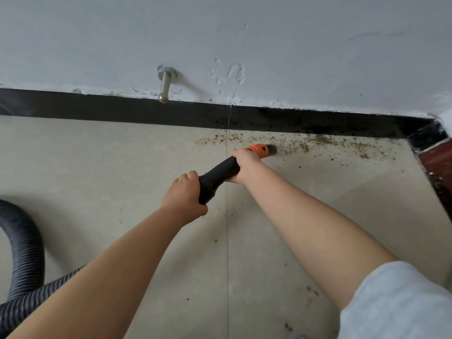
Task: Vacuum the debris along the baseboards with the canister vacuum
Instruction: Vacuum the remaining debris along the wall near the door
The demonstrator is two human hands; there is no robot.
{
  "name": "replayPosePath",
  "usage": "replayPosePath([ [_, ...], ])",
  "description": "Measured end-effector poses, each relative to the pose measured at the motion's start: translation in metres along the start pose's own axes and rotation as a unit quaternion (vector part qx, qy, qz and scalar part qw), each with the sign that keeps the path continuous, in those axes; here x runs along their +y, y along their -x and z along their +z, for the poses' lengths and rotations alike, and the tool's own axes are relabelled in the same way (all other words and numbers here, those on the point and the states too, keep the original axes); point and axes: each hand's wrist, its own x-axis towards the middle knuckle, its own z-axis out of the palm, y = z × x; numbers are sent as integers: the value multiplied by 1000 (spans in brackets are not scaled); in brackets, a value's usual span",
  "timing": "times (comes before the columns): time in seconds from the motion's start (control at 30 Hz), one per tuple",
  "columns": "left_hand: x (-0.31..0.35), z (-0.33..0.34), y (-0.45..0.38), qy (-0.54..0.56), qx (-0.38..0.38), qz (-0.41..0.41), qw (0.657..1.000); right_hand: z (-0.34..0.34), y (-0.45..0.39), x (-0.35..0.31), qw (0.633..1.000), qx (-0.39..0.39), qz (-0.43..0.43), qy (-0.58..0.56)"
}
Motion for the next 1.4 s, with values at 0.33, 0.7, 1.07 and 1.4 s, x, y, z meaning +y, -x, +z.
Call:
replayPosePath([
  [0.33,30,9,-12,-34,-28,12,999,-32,-17,-9,999,8,15,-44],
  [0.7,19,-1,-12,49,52,-12,997,-6,-18,-14,995,24,-92,22],
  [1.07,-104,-32,51,69,108,-169,977,129,21,52,991,-112,-28,68],
  [1.4,-138,-31,63,56,118,-187,974,155,36,68,985,-140,-15,96],
])
